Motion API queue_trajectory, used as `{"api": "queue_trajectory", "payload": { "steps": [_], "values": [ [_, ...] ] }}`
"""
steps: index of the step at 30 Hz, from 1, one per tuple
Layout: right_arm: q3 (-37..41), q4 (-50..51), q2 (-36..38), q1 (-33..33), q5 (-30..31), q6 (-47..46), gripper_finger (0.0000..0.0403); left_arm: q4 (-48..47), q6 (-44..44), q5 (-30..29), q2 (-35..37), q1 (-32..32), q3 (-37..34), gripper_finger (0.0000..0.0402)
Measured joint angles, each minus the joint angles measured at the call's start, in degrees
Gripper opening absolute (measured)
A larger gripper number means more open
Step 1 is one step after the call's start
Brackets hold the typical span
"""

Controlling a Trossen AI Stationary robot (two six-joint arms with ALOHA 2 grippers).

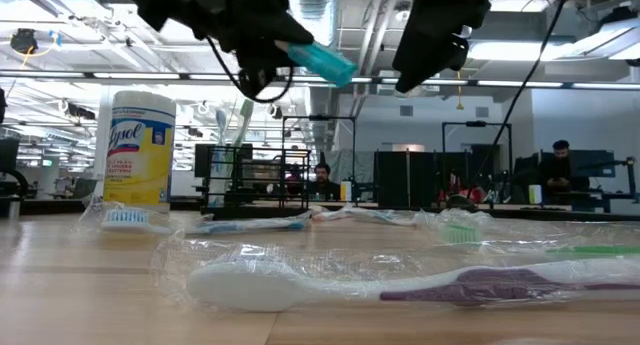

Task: Pick & Place toothbrushing station
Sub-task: Put the top mouthwash bottle into the mesh organizer

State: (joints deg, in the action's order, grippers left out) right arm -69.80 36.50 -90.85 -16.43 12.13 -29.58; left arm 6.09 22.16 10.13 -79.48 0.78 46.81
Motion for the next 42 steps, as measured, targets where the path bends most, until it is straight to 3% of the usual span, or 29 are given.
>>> {"api": "queue_trajectory", "payload": {
  "steps": [8,13,21,28,42],
  "values": [
    [0.0,2.1,0.2,1.4,7.7,0.5,0.0171,-12.4,-0.5,-7.3,5.6,-0.1,1.4,0.0086],
    [0.0,2.6,0.2,3.1,8.3,1.9,0.0162,-23.9,-1.0,-11.7,5.9,-0.8,6.7,0.0086],
    [0.6,5.8,0.5,5.4,14.2,6.0,0.0145,-35.2,-4.2,-16.3,5.6,-5.5,13.9,0.0086],
    [0.7,3.1,1.7,11.9,13.5,13.1,0.0126,-45.6,-5.8,-17.4,-0.6,-14.3,22.4,0.0086],
    [0.7,1.6,1.7,19.5,4.6,24.5,0.0118,-59.9,-8.9,-15.9,-10.3,-15.8,35.2,0.0087]
  ]
}}
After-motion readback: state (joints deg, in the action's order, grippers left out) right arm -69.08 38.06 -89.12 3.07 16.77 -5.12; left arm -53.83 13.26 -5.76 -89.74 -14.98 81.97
